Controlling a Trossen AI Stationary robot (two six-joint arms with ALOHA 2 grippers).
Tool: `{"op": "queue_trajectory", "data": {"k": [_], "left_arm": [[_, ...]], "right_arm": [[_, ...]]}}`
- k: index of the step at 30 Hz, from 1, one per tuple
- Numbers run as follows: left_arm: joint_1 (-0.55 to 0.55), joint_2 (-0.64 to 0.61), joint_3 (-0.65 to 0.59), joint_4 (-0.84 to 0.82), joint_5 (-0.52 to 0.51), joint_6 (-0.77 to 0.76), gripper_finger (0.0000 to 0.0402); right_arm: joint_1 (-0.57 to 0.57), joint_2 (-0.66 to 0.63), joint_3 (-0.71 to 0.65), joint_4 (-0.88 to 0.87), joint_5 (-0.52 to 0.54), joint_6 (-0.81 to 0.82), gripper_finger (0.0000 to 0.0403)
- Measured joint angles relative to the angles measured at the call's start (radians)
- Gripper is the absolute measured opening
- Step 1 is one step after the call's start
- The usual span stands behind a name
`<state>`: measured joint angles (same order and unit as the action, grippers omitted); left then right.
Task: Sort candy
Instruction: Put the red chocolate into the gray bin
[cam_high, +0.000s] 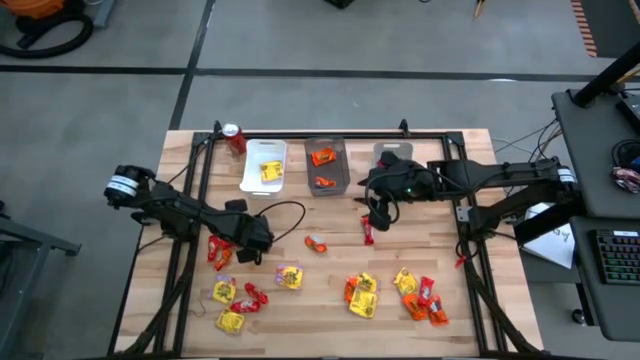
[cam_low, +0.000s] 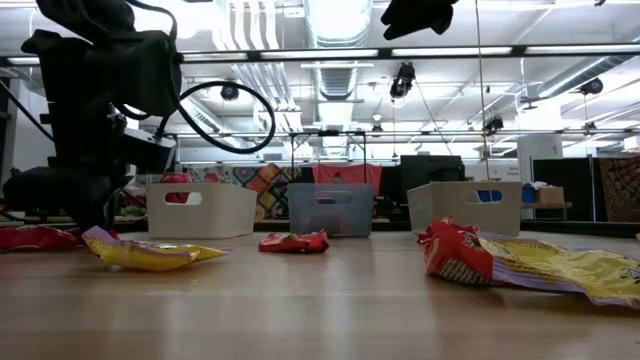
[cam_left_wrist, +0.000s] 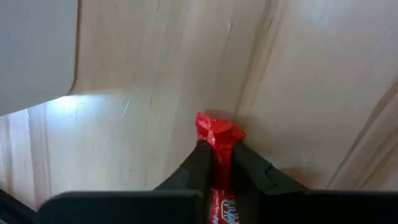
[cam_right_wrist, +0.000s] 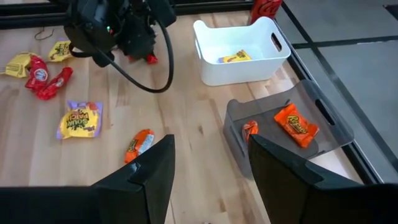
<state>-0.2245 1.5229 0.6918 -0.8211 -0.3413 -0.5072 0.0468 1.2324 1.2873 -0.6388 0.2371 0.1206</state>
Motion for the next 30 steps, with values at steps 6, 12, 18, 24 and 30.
{"op": "queue_trajectory", "data": {"k": [6, 12, 18, 24, 30], "left_arm": [[-0.004, -0.026, 0.001, 0.006, 0.001, 0.009, 0.0016], [-0.009, -0.136, 0.045, 0.031, -0.007, 0.06, 0.0011], [-0.01, -0.294, 0.051, 0.327, -0.02, 0.232, 0.001], [-0.01, -0.368, 0.05, 0.649, -0.025, 0.395, 0.0011], [-0.01, -0.33, 0.05, 0.921, -0.025, 0.516, 0.0012]], "right_arm": [[0.008, 0.0, 0.0, -0.002, 0.0, -0.001, 0.0194], [0.04, 0.0, -0.011, -0.003, -0.001, -0.007, 0.0194], [0.088, 0.0, -0.11, 0.118, -0.001, -0.008, 0.0194], [0.121, 0.001, -0.296, 0.422, -0.001, -0.027, 0.0194], [0.121, 0.055, -0.476, 0.87, 0.0, -0.101, 0.0194]]}}
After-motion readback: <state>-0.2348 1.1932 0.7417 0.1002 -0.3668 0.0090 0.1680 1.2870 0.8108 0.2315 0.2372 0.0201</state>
